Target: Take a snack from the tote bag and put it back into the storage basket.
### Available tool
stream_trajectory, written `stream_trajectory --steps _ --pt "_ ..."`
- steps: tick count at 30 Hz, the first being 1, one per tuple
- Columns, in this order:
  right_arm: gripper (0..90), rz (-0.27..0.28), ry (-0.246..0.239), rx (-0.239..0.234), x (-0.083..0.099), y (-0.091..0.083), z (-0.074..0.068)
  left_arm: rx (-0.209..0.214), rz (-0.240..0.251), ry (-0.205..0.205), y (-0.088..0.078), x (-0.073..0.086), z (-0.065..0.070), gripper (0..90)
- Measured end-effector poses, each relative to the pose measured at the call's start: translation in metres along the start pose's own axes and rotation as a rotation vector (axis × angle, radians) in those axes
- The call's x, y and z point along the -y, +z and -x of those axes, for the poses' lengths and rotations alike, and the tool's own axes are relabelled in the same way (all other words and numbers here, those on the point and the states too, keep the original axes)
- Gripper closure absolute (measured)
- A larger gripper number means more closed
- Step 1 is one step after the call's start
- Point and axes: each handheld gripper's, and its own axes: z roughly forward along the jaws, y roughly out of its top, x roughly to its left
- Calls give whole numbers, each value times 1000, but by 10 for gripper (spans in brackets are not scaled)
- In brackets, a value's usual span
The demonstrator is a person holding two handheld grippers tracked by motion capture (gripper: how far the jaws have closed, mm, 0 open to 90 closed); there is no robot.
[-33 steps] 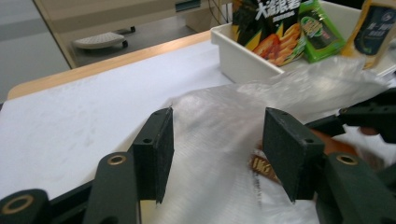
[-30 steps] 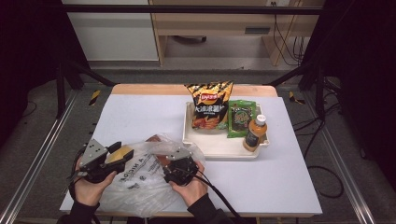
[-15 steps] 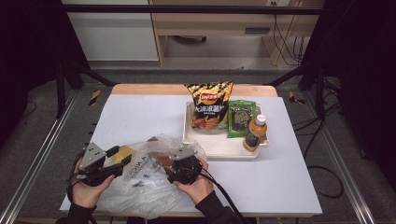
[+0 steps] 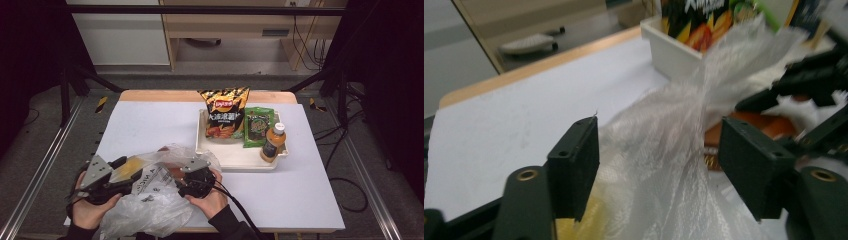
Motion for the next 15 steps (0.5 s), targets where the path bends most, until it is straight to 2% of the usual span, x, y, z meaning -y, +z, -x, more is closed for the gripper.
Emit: stream_trajectory --steps 2,4,6,7,9,12,15 --pt "347 -3 -5 2 0 1 0 -2 -59 10 12 4 2 311" --pt "356 -5 -3 5 1 3 0 -32 -120 16 22 9 2 327" --pt "371 -12 -8 9 1 5 1 -77 -157 -13 28 12 0 410" --pt "386 -16 -11 11 1 6 1 -90 -170 -31 29 12 -3 499" --pt "403 -24 -9 14 1 7 1 -88 -182 -75 29 13 -9 656" --pt "421 -26 -14 20 1 8 1 -85 -182 -105 29 13 -16 848" --pt "434 -29 -21 15 1 8 2 -79 -161 -110 30 10 -19 898"
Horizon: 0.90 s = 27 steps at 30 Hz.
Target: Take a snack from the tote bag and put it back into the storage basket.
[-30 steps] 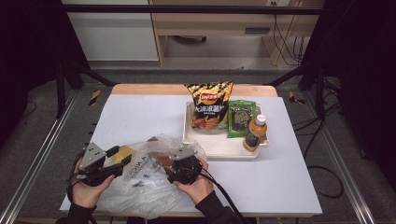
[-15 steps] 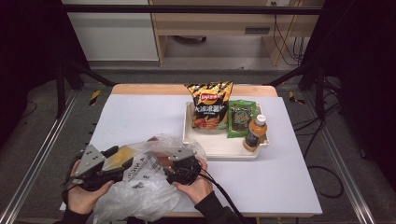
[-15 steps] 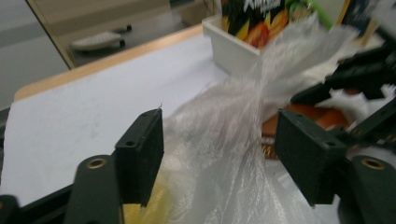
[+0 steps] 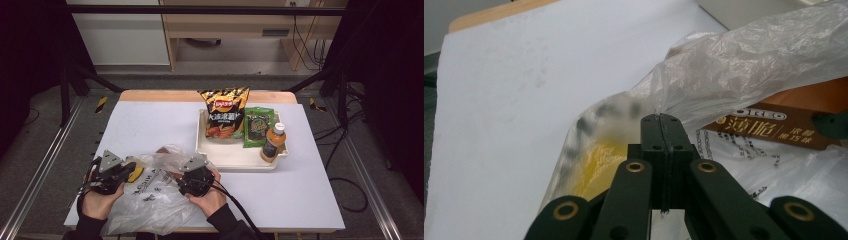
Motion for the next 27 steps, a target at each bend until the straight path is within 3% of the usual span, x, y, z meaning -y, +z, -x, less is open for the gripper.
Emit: stream_trajectory --steps 4,8,11,18,21,24,27 --pt "438 6 -40 -15 0 -1 1 16 56 -15 -2 -8 -3 899" --pt "437 9 -82 -117 2 -3 2 5 100 -17 -3 -13 -5 899" --pt "437 8 -119 -156 3 -7 1 -4 100 -21 0 -16 -9 900" --pt "423 21 -116 -129 4 -4 2 17 84 -17 -1 -14 -7 865" --pt "382 52 -94 -131 3 -7 1 50 112 -16 -10 -13 -3 775" --pt "356 75 -86 -137 2 -12 1 62 152 14 -22 -14 6 670" --pt "351 71 -93 -129 3 -15 0 78 187 48 -38 -16 16 650"
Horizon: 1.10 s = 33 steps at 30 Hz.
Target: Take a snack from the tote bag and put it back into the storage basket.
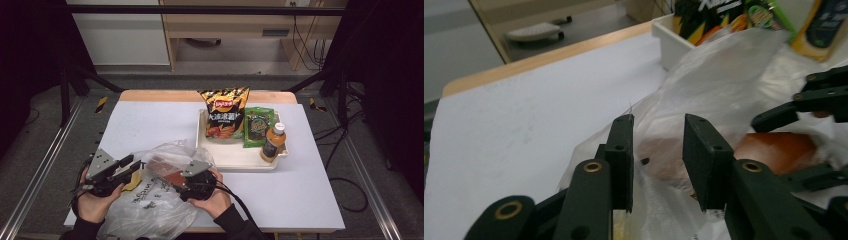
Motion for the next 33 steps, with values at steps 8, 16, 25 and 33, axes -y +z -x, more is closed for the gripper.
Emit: stream_trajectory --steps 8,16,25,33 --pt "393 6 16 -6 3 -8 1 78 -93 32 14 10 19 696" --pt "379 -48 7 1 6 -2 -1 73 -252 71 61 37 13 610" --pt "326 -89 14 -11 14 -10 0 36 -252 112 71 42 9 438" --pt "279 -110 31 -17 28 -12 3 25 -261 111 78 43 7 415"
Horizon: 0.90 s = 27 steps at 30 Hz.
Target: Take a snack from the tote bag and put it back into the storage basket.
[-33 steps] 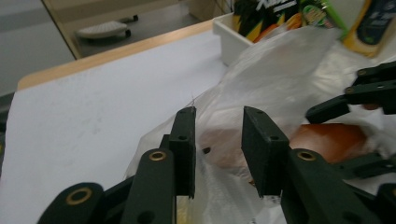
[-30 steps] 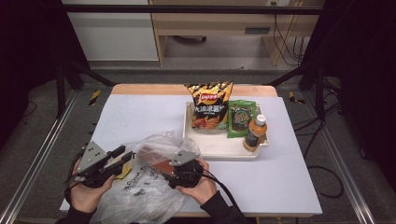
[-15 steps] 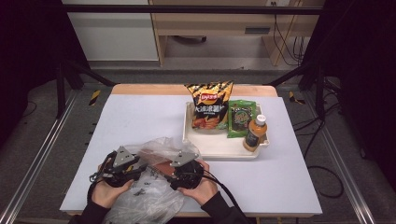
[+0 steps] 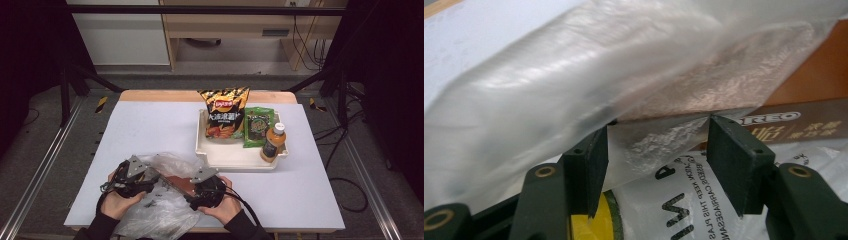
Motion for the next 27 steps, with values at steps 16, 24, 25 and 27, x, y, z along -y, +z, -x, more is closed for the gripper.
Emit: stream_trajectory --steps 16,24,25,27 --pt "278 65 12 -7 -12 -1 -2 -6 89 -108 -6 -7 -20 581" --pt "427 8 12 23 -16 13 -3 -16 99 -128 3 -8 -25 514" --pt "429 8 10 23 -16 13 -3 -23 108 -130 5 -9 -25 505" --pt "431 5 3 18 -15 12 -3 -18 116 -139 7 -10 -26 483"
